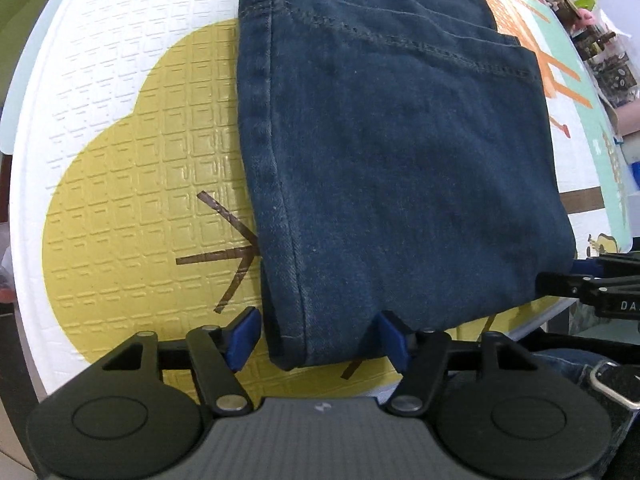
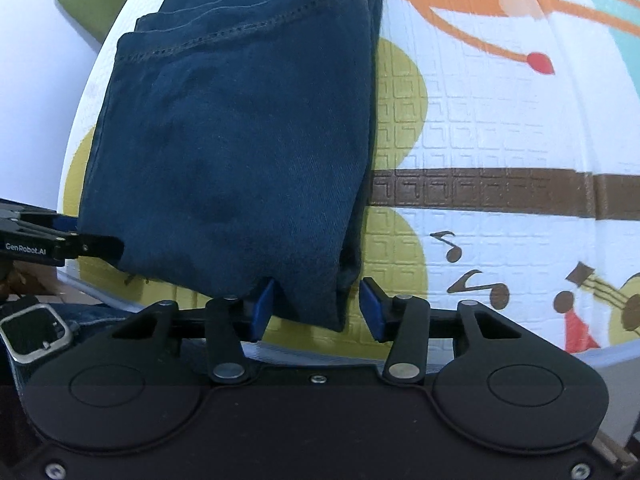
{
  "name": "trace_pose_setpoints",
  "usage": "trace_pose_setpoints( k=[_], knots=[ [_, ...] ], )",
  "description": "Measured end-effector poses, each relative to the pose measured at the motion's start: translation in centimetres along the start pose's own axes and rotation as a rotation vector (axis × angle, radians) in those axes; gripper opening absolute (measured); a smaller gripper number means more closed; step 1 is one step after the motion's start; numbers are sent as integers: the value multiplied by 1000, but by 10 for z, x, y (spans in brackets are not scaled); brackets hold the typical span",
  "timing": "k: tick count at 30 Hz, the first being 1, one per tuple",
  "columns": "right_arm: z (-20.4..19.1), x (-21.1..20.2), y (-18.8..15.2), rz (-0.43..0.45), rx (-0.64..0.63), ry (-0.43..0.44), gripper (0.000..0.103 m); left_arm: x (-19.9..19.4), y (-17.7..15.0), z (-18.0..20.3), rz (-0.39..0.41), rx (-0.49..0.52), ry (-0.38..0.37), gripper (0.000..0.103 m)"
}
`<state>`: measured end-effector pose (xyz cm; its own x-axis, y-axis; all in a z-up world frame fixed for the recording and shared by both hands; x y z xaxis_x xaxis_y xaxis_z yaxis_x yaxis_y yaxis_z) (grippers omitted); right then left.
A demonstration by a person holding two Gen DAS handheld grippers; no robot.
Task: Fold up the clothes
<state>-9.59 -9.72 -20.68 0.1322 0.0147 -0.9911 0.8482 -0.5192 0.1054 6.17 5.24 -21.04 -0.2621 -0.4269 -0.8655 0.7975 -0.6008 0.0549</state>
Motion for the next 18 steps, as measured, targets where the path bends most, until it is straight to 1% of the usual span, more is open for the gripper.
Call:
trace_pose_setpoints(
  k=[1,2,3,5,6,7,10,14,18],
  knots=[
    [0,1,0,0,1,4,38,0,0,0,-1,6,-1,58],
    [0,2,0,1,3,7,32,0,0,1,-2,11,-2,57],
    [-1,2,0,4,-1,8,31,-2,-1,1,-1,17,-3,54],
    [-2,1,0,13,-16,6,24,-5,-2,1,2,35,-12,45],
    [-3,0,-1,19,-30,6,22,-7,-3,2,4,48,-21,39],
    [-4,-1,-1,25,-40,4,21,-9,-4,3,5,61,-31,36],
    [-7,-4,-1,35,-61,0,19,-12,-5,5,2,81,-35,33],
    [-11,-9,-2,45,-84,-13,18,-16,-9,5,2,96,-25,31],
    [-12,-12,-6,39,-103,-16,18,-6,1,4,-20,100,-25,31]
  ],
)
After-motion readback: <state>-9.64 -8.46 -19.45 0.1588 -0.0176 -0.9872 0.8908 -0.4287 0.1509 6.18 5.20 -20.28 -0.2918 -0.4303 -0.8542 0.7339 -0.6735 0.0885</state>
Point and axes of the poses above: each gripper's, at about its wrist camera, not at the fingertips, and x roughly the way its jaws point, z to its right, y to its top, the point moved 7 cm from there along x, roughly the way its jaws point, and after that the axes turned 15 degrees about -y, right-handed, at the moved point
